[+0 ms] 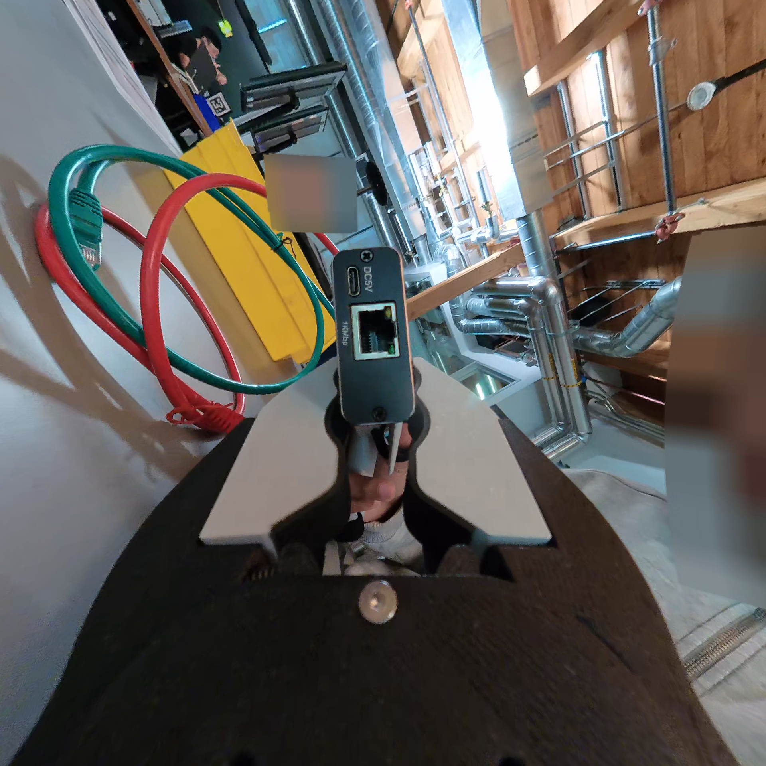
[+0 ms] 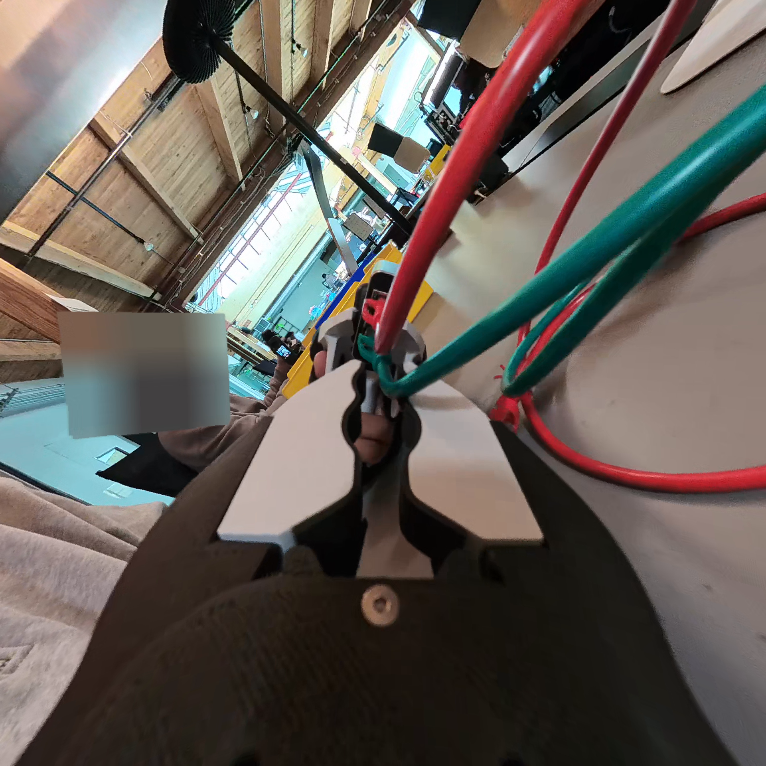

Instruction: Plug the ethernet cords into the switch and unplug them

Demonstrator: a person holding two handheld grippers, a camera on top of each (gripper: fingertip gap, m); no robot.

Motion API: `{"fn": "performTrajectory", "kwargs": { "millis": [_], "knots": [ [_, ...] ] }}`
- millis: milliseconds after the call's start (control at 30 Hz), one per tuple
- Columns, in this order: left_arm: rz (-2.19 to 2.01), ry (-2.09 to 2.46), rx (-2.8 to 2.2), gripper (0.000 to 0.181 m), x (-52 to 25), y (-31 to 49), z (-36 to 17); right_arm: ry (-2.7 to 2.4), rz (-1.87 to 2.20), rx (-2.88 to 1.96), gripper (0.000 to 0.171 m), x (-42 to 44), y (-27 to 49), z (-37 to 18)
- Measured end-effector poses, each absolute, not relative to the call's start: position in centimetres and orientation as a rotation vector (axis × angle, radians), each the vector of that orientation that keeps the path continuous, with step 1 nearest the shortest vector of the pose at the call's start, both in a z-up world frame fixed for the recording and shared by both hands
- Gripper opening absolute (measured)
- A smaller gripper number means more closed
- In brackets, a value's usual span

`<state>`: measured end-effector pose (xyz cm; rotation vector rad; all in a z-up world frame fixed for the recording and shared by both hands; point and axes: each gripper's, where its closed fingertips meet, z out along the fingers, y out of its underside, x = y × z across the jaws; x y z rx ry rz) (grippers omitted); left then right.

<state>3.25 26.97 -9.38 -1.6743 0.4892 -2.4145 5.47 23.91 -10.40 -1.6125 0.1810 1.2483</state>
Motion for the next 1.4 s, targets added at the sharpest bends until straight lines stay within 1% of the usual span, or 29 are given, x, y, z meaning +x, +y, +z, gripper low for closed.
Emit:
{"fn": "performTrajectory", "kwargs": {
  "millis": [100, 167, 300, 567, 700, 833, 1033, 1400],
  "knots": [
    [-2.411, 0.505, -1.682, 0.025, 3.4, 26.7, -9.5, 0.179, 1.269, -1.619, 0.007, 5.3, 23.8, -10.5],
    [-2.418, 0.507, -1.683, 0.025, 3.4, 26.6, -9.5, 0.158, 1.258, -1.625, 0.006, 5.3, 23.7, -10.5],
    [-2.378, 0.558, -1.721, 0.026, 3.5, 26.4, -9.9, 0.105, 1.213, -1.651, 0.006, 5.4, 23.7, -10.4],
    [-2.316, 0.816, -1.797, 0.038, 3.5, 24.7, -10.8, 0.025, 1.212, -1.671, 0.006, 6.2, 23.4, -10.1],
    [-2.396, 0.775, -1.797, 0.045, 3.2, 24.8, -10.6, -0.011, 1.218, -1.685, 0.006, 6.0, 23.3, -10.1],
    [-2.434, 0.714, -1.795, 0.045, 3.0, 25.4, -10.5, -0.069, 1.218, -1.662, 0.005, 5.8, 22.9, -9.4],
    [-2.492, 0.752, -1.798, 0.037, 2.5, 24.9, -10.4, -0.164, 1.18, -1.657, 0.006, 5.7, 22.5, -8.8],
    [-2.405, 0.889, -1.808, 0.028, 2.4, 24.0, -10.8, -0.188, 1.157, -1.701, 0.006, 5.9, 22.5, -9.4]
  ]
}}
